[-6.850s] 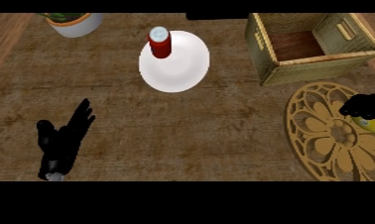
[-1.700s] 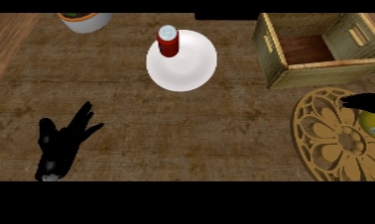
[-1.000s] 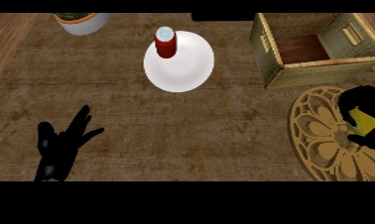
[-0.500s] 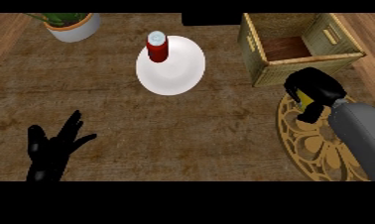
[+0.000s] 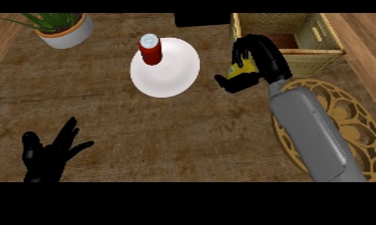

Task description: Pick the lemon from the placemat and place it in the basket

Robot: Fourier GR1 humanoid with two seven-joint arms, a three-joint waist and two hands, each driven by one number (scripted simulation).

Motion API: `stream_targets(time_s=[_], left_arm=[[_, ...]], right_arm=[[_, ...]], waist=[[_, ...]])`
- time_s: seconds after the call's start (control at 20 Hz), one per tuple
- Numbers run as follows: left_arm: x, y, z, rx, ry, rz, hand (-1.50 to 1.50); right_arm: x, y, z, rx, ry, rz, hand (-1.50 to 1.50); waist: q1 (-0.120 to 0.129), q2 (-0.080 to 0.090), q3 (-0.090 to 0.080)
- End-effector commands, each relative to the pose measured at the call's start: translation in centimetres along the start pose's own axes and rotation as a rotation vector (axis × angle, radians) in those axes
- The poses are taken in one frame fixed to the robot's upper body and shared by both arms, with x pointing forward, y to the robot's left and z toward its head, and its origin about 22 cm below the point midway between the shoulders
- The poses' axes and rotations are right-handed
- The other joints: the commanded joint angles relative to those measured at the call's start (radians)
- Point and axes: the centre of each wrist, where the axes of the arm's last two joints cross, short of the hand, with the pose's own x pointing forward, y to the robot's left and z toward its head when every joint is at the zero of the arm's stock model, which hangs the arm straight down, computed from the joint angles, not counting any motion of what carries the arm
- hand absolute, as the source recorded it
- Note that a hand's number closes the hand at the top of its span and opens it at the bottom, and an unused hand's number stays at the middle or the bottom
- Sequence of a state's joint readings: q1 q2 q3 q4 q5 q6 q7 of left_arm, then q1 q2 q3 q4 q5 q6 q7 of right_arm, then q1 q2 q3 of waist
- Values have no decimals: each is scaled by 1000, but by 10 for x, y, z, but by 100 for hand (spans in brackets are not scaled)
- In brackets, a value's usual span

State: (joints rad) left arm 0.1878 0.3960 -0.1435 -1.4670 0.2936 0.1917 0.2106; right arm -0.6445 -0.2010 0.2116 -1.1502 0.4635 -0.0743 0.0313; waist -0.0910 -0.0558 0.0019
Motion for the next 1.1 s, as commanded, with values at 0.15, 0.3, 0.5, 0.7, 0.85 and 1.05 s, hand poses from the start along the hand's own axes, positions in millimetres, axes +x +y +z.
stream_targets(time_s=[0.15, 0.3, 0.5, 0.7, 0.85, 1.05], left_arm=[[-18, -4, 5, 1, 84, -12, 0], [-14, 5, 5, -7, 89, -15, 0], [-15, -1, 4, -32, 48, -20, 0], [-18, -9, -9, -60, 49, -37, 0], [10, -21, -17, -74, 35, -29, 0], [1, -26, -13, -78, 37, -42, 0]], right_arm=[[110, -74, -10, -254, 42, -122, 150], [147, -130, -4, -350, 104, -87, 150], [185, -171, 23, -436, 175, -83, 150], [203, -210, 34, -478, 263, -58, 150], [198, -255, 33, -497, 284, -58, 150], [176, -264, 23, -490, 334, -36, 150]], waist=[[-14, 7, -7], [16, 21, -6], [46, 35, -4], [66, 48, -4], [81, 54, -2], [93, 57, -2]])
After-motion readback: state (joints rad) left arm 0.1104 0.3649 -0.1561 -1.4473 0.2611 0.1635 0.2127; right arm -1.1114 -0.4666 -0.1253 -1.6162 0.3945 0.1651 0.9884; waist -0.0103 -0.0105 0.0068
